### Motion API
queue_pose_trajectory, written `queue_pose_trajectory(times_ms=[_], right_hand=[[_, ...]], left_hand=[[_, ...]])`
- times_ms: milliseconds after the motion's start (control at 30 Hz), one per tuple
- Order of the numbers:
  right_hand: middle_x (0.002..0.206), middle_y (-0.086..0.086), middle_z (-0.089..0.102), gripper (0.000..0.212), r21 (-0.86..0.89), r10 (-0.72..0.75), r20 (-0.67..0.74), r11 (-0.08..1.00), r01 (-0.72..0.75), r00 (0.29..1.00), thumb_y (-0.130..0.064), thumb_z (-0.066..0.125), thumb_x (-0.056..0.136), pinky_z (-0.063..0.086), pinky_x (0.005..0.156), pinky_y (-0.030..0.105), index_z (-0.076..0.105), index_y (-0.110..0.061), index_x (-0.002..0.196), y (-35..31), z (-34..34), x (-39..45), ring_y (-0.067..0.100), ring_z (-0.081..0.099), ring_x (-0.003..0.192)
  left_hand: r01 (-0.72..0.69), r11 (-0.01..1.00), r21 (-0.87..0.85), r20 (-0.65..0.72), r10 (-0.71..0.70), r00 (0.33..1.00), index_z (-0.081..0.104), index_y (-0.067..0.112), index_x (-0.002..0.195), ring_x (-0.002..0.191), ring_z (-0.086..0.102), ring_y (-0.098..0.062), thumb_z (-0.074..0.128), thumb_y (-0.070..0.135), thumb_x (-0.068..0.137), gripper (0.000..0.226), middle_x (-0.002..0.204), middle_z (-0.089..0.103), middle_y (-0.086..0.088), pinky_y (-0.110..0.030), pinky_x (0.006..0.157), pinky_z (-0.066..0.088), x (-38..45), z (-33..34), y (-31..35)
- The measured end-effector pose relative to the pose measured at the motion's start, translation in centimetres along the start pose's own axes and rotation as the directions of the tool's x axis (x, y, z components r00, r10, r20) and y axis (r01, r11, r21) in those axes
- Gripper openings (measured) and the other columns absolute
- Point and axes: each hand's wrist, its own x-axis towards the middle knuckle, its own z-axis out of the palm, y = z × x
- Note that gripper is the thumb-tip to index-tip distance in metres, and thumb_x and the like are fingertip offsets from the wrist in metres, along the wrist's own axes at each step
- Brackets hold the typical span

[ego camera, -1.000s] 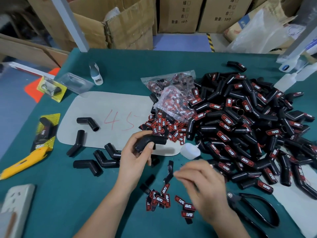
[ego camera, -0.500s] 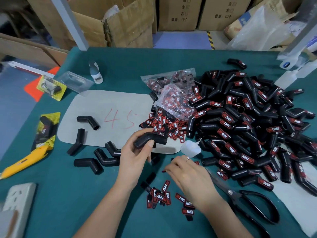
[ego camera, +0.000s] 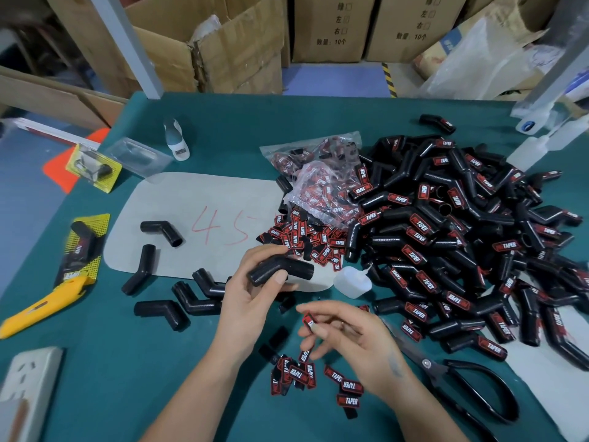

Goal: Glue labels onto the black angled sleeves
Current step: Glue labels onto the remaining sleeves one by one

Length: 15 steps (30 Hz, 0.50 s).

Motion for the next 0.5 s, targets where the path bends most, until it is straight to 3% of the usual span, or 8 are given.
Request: queue_pose_trajectory(times_ms=[167, 267, 333, 400, 500], right_hand=[[0.096, 0.012, 0.078, 0.005, 0.062, -0.093, -0.088, 0.993, 0.098, 0.992, -0.029, 0.074, 0.097, 0.061, 0.071, 0.029, 0.075, -0.027, 0.101, -0.7, 0.1, -0.4, 0.026, 0.077, 0.083], [0.098, 0.008, 0.078, 0.009, 0.003, -0.19, -0.183, 0.981, 0.193, 0.965, -0.036, 0.076, 0.094, 0.062, 0.07, 0.03, 0.076, -0.027, 0.098, -1.1, 0.0, -0.6, 0.028, 0.077, 0.085], [0.099, 0.0, 0.073, 0.011, -0.035, -0.251, -0.235, 0.968, 0.25, 0.939, -0.039, 0.078, 0.093, 0.062, 0.067, 0.032, 0.079, -0.029, 0.095, -1.4, 0.0, -0.7, 0.028, 0.074, 0.084], [0.094, -0.004, 0.069, 0.013, -0.055, -0.255, -0.267, 0.967, 0.25, 0.929, -0.045, 0.08, 0.089, 0.061, 0.066, 0.032, 0.079, -0.032, 0.093, -1.8, 0.1, -0.8, 0.026, 0.072, 0.076], [0.086, 0.001, 0.07, 0.019, -0.016, -0.162, -0.28, 0.986, 0.164, 0.946, -0.049, 0.086, 0.081, 0.06, 0.064, 0.03, 0.076, -0.033, 0.087, -1.9, 0.3, -0.9, 0.02, 0.071, 0.069]], left_hand=[[-0.028, 0.998, -0.063, 0.063, 0.032, 0.997, 0.057, 0.019, 0.135, 0.113, 0.072, -0.028, 0.058, 0.008, 0.102, 0.035, 0.122, 0.071, -0.011, -0.035, 0.085, 0.062, -0.5, 0.5, 0.0], [-0.075, 0.99, -0.117, 0.103, 0.087, 0.991, 0.04, 0.019, 0.141, 0.114, 0.072, -0.037, 0.055, 0.014, 0.103, 0.041, 0.12, 0.068, -0.013, -0.034, 0.085, 0.061, -0.8, 0.8, 0.1], [-0.089, 0.984, -0.155, 0.141, 0.111, 0.984, 0.038, 0.029, 0.145, 0.11, 0.073, -0.043, 0.053, 0.016, 0.103, 0.046, 0.119, 0.066, -0.013, -0.036, 0.082, 0.061, -1.0, 0.8, 0.4], [-0.102, 0.977, -0.189, 0.175, 0.136, 0.975, 0.038, 0.043, 0.147, 0.101, 0.074, -0.046, 0.053, 0.016, 0.105, 0.052, 0.117, 0.063, -0.017, -0.039, 0.072, 0.062, -1.1, 0.8, 0.7], [-0.124, 0.971, -0.205, 0.225, 0.17, 0.96, 0.033, 0.048, 0.152, 0.088, 0.071, -0.047, 0.047, 0.01, 0.106, 0.061, 0.116, 0.061, -0.02, -0.04, 0.056, 0.059, -1.1, 0.6, 0.5]])
